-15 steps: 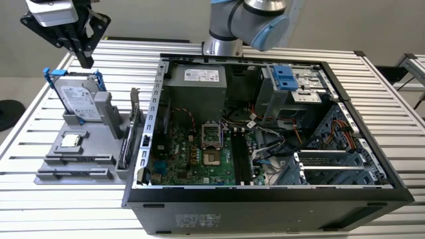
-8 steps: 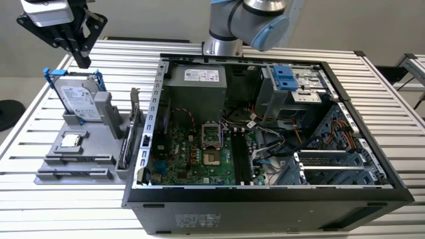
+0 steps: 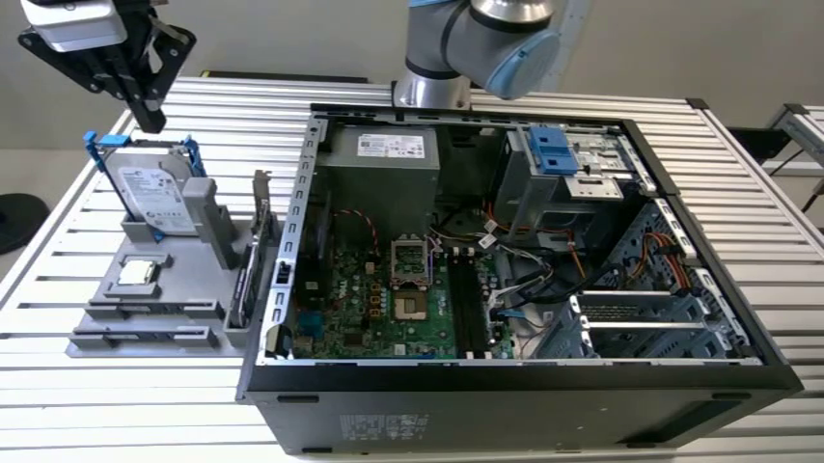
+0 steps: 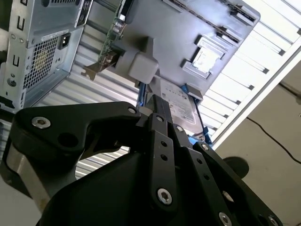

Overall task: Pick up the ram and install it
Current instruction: 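Reach for the ram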

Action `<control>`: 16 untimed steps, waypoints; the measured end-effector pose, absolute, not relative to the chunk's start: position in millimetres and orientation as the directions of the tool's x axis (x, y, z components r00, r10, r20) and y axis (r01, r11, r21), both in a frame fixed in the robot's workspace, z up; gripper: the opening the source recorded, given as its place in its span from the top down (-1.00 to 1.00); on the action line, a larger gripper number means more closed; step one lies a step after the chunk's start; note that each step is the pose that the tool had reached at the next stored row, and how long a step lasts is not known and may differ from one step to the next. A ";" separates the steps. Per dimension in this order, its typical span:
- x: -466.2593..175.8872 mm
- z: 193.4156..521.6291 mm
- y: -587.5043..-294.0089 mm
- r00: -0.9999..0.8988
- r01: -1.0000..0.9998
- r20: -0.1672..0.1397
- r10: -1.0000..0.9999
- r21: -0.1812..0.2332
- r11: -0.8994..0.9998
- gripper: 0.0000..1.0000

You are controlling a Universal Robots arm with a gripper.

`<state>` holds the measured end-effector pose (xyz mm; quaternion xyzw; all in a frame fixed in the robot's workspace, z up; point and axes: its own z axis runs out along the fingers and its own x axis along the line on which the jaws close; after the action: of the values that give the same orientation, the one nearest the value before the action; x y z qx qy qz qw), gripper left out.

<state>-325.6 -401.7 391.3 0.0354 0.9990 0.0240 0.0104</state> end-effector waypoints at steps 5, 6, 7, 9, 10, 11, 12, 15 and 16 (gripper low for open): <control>-334.2 391.2 -402.4 -0.997 0.070 -0.019 0.071 0.049 0.996 1.00; -335.8 391.3 -402.4 -0.997 0.070 -0.019 0.071 0.049 0.996 1.00; -337.5 391.2 -402.5 -0.997 0.070 -0.019 0.071 0.049 0.996 1.00; -340.3 391.3 -402.6 -0.997 0.070 -0.019 0.071 0.049 0.996 1.00; -341.7 391.3 -402.7 -0.997 0.070 -0.019 0.071 0.049 0.996 1.00; -343.0 391.3 -402.7 -0.997 0.070 -0.019 0.071 0.049 0.996 1.00; -344.3 391.3 -402.7 -0.997 0.070 -0.019 0.071 0.049 0.996 1.00; -348.1 391.2 -402.8 -0.997 0.070 -0.019 0.071 0.049 0.996 1.00; -349.3 391.3 -402.8 -0.997 0.070 -0.019 0.071 0.049 0.996 1.00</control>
<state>-349.3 -402.8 391.3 0.0354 0.9990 0.0240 0.0103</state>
